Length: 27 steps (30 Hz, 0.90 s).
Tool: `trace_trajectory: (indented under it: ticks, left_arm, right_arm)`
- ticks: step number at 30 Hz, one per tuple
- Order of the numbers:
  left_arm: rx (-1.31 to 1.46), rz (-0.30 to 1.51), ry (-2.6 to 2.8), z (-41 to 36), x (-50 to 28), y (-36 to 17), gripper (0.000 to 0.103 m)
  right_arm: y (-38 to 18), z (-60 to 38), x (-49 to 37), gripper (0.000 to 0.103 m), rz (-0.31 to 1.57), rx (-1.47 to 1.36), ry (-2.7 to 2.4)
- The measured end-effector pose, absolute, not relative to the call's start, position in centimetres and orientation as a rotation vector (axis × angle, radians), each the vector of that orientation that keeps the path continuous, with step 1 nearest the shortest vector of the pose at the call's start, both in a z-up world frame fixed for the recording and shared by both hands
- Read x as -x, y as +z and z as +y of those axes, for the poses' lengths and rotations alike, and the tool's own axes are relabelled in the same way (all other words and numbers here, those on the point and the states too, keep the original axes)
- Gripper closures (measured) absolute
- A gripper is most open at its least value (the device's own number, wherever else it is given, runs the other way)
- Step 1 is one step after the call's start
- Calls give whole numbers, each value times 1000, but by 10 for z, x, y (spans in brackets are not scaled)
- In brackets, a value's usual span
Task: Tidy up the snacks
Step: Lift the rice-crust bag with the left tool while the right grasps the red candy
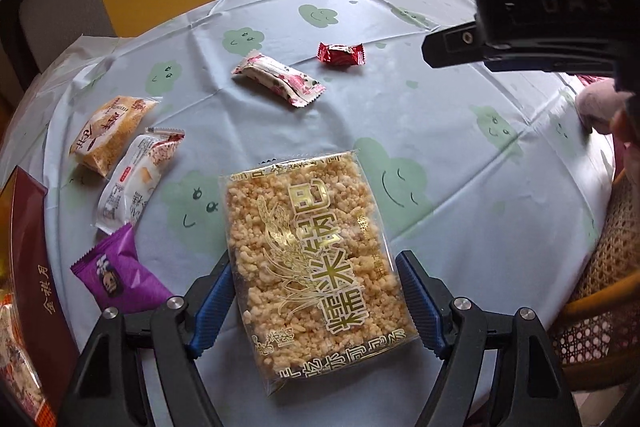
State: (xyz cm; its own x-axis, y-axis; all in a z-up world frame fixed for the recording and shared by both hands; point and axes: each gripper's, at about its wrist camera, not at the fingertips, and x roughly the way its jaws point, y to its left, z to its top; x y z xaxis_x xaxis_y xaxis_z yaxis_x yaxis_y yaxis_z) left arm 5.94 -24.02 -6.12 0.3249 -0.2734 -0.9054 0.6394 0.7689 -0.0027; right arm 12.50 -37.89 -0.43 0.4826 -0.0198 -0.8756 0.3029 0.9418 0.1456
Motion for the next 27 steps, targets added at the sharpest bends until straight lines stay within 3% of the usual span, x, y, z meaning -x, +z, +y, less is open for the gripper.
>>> trace_trajectory:
  ticks: [17,27]
  left_arm:
    - [-271,1129,-646,-186,-61,-67,24]
    - [-245,1104,-657,-169,-47,-61,25]
  right_arm:
    - [-31,-333,-134,42,1207,-58,-91]
    - [-6,-337,-124,46,1204,-15,-50]
